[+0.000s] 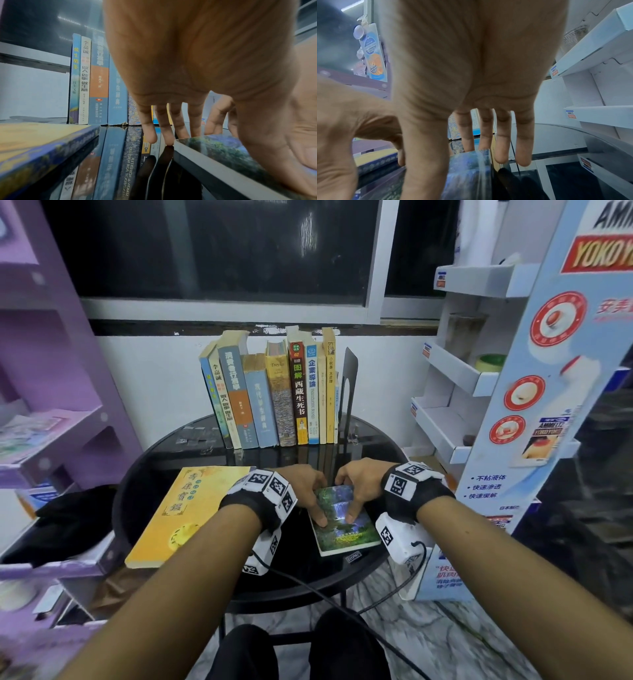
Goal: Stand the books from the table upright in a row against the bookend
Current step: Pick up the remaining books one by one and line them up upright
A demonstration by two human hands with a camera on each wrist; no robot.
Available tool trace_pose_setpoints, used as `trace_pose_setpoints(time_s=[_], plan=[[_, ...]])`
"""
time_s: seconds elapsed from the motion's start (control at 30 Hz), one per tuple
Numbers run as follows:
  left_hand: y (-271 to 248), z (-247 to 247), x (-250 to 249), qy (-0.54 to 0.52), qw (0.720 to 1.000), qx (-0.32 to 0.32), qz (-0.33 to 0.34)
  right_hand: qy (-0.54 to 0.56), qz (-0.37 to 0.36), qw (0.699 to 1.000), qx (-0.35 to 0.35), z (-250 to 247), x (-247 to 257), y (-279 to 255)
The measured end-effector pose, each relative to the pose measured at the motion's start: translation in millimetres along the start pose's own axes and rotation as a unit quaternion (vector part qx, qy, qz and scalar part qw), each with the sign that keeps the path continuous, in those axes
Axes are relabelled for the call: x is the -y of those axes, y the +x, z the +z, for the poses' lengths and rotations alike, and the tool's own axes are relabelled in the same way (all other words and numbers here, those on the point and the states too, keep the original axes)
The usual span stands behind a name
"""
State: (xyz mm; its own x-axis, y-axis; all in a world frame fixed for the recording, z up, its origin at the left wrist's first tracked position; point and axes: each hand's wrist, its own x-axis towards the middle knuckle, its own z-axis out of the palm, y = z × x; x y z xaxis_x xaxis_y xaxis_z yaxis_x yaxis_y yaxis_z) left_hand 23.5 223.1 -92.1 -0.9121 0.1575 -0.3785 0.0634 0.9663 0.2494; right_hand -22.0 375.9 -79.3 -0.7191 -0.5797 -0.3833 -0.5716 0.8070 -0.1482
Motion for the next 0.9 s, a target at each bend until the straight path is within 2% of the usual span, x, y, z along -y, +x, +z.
trace_pose_setpoints(time_s=[0.33, 0.6, 0.9], plan=[[2.0, 1.0, 4.5, -0.018, 1.0, -0.018, 0.006, 0.019, -0.005, 0.999, -0.04, -4.7, 3.2, 0.5], [-1.1, -3.6, 6.0, -0.152, 0.988, -0.025, 0.018, 0.093, -0.016, 0.994, -0.046, -14.6, -2.4, -7.5], [6.3, -17.1, 6.3, -0.253, 0.955, -0.146, 0.049, 0.151, -0.028, 0.983, -0.097, -30.2, -6.8, -12.0]])
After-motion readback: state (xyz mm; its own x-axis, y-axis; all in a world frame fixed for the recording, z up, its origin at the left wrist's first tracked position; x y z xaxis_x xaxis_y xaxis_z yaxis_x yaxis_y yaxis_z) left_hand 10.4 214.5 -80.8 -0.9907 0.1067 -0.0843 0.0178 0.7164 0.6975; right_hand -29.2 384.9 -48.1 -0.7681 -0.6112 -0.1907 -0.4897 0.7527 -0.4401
